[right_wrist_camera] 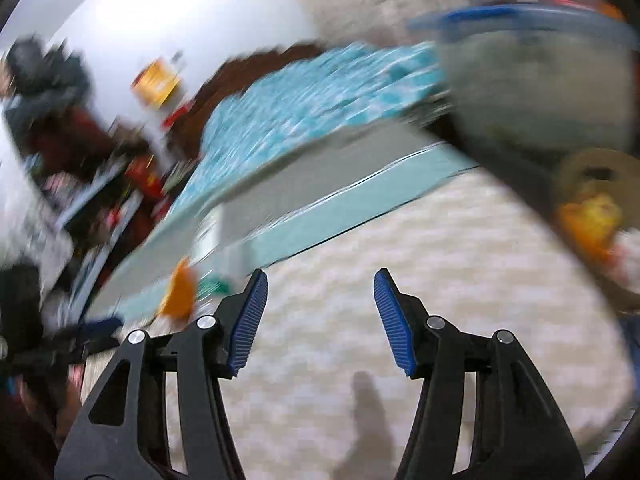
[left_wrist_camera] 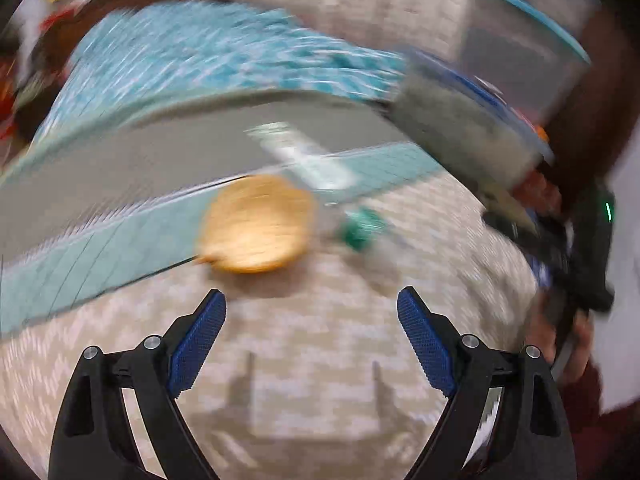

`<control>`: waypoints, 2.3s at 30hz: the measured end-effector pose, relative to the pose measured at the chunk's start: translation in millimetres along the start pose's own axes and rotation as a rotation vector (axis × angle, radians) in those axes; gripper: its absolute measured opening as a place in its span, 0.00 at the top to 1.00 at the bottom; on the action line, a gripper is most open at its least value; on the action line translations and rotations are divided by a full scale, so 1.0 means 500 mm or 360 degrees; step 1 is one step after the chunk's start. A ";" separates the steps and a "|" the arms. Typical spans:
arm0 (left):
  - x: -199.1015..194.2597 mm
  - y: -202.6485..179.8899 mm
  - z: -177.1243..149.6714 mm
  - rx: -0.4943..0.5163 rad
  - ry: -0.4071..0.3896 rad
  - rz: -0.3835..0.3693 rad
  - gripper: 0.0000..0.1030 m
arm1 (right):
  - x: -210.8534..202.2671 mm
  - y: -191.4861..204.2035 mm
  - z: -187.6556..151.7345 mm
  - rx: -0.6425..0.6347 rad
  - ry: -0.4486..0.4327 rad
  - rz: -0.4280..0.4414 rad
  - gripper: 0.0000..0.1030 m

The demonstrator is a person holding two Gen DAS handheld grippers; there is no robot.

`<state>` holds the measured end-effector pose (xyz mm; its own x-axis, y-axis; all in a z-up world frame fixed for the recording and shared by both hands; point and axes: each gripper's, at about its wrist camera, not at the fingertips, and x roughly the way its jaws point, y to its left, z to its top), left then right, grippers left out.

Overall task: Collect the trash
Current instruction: 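Grasp the second orange peel with the left gripper while the right gripper grasps the water bottle, then lower the orange peel and water bottle into the wastebasket and open both grippers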

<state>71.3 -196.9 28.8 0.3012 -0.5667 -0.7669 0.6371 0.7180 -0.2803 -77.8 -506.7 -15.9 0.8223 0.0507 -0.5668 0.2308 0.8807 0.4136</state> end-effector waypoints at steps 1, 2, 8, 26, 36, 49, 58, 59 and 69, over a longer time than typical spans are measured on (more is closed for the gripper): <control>0.001 0.028 0.009 -0.0080 0.0000 -0.0020 0.25 | 0.023 0.033 -0.003 -0.0066 0.0040 0.0002 0.35; 0.005 0.062 0.020 -0.0166 -0.0007 -0.0045 0.29 | 0.043 0.064 -0.006 -0.0126 0.0078 0.0009 0.32; 0.088 0.141 0.091 -0.0278 0.0070 -0.0074 0.36 | 0.144 0.174 -0.017 -0.0350 0.0232 -0.0040 0.29; 0.158 0.046 0.026 -0.0258 0.0249 -0.0274 0.93 | 0.127 0.091 -0.054 -0.0154 0.0260 -0.0095 0.58; 0.232 -0.183 0.046 -0.0017 0.0379 -0.0462 0.94 | -0.053 -0.087 -0.079 0.0118 0.0007 -0.0368 0.58; 0.383 -0.564 0.120 0.0387 0.0515 -0.0605 0.94 | -0.237 -0.369 -0.080 0.0546 -0.0291 -0.0730 0.58; 0.487 -0.769 0.171 0.0588 0.0490 -0.0563 0.88 | -0.273 -0.483 -0.079 0.0806 -0.0345 -0.0809 0.42; 0.496 -0.780 0.173 0.0595 0.0488 -0.0553 0.75 | -0.275 -0.484 -0.080 0.0816 -0.0363 -0.0820 0.33; 0.459 -0.751 0.174 0.0556 0.0353 -0.0517 0.47 | -0.273 -0.447 -0.092 0.0687 -0.0397 -0.0848 0.33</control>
<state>-37.1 -631.8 8.2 -0.0842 -0.6114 -0.7869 0.8826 0.3208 -0.3438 -265.7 -688.7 -63.8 0.6235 -0.4870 -0.6117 0.7749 0.4891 0.4004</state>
